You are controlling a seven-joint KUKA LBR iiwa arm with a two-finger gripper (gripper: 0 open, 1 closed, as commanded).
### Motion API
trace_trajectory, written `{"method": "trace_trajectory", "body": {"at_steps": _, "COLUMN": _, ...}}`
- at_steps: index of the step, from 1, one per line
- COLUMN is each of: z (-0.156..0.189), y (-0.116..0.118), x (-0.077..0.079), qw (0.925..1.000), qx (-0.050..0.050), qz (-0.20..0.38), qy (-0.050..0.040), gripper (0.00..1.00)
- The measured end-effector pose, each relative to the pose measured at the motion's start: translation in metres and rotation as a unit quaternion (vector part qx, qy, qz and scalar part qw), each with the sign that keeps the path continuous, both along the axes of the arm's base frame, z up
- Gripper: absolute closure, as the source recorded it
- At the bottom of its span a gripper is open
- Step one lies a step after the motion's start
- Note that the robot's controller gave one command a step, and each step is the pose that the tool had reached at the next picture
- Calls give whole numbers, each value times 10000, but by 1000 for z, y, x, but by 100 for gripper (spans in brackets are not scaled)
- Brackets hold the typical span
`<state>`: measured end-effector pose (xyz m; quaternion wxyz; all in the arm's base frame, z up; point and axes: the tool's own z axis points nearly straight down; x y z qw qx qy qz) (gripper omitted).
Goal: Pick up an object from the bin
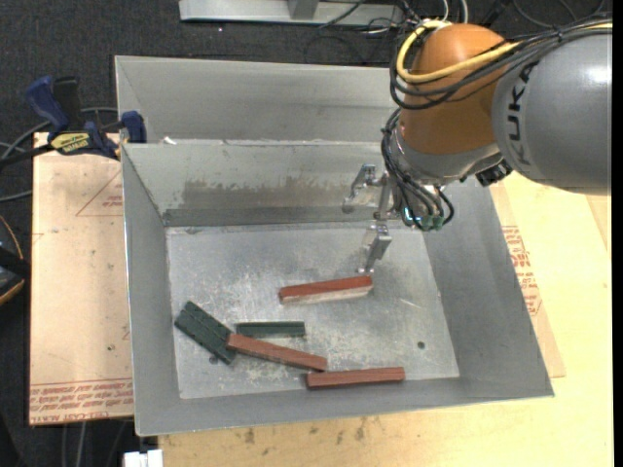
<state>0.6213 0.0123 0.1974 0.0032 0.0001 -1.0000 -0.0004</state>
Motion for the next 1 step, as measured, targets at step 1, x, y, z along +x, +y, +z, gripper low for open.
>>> {"method": "trace_trajectory", "body": {"at_steps": 1, "z": 5, "y": 0, "x": 2, "qw": 10000, "qx": 1, "qz": -2, "qy": -40, "gripper": 0}}
